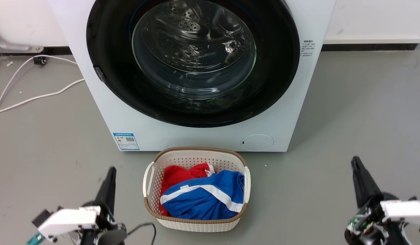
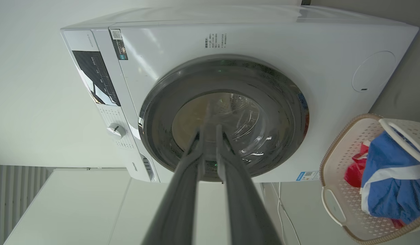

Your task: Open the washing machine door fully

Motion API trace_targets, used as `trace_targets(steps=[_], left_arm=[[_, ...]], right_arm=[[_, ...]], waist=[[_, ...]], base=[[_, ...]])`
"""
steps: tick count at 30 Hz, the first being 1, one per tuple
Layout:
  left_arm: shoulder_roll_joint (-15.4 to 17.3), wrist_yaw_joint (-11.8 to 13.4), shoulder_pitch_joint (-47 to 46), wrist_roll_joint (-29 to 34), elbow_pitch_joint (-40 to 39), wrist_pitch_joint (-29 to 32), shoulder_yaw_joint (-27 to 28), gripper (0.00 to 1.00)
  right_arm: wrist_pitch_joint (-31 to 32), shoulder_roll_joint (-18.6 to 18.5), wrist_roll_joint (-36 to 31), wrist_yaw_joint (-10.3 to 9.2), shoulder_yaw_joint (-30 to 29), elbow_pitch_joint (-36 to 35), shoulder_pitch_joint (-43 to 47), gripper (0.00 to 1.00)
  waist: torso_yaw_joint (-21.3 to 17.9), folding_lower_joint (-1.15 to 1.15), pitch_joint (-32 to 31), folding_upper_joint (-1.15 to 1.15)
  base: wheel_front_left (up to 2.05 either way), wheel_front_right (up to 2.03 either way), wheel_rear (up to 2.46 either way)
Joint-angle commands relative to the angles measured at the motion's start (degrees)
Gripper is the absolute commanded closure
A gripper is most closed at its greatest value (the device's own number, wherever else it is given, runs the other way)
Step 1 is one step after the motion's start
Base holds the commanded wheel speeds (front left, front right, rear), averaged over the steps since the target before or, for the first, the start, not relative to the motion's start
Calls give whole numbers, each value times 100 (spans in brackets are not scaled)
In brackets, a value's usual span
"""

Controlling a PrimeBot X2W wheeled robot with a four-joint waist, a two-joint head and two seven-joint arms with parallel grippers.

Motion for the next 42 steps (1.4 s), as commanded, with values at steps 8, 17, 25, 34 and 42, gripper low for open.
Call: trace_targets(steps=[8, 17, 25, 34, 42], left_arm=[[-14, 3, 97, -39, -52, -163, -265, 0], [31, 1, 73, 461, -200, -421, -498, 0], [4, -1, 125, 1829, -468, -621, -540, 0], [0, 10, 205, 3312, -700, -826, -736, 0], [74, 125, 241, 4314, -744, -991, -935, 0]], right_arm=[[-199, 10, -116, 1, 88, -63, 162, 0], [-417, -16, -694, 2, 192, -303, 230, 0], [-612, -85, -1799, 3, 321, -527, 295, 0], [-777, -99, -3217, 5, 349, -620, 370, 0], [-816, -20, -4337, 6, 282, -770, 425, 0]], waist=[[-3, 0, 1, 0], [-1, 0, -7, 0], [4, 0, -13, 0], [17, 0, -15, 0], [32, 0, -23, 0]], base=[[0, 0, 0], [0, 0, 0], [0, 0, 0], [0, 0, 0], [0, 0, 0]])
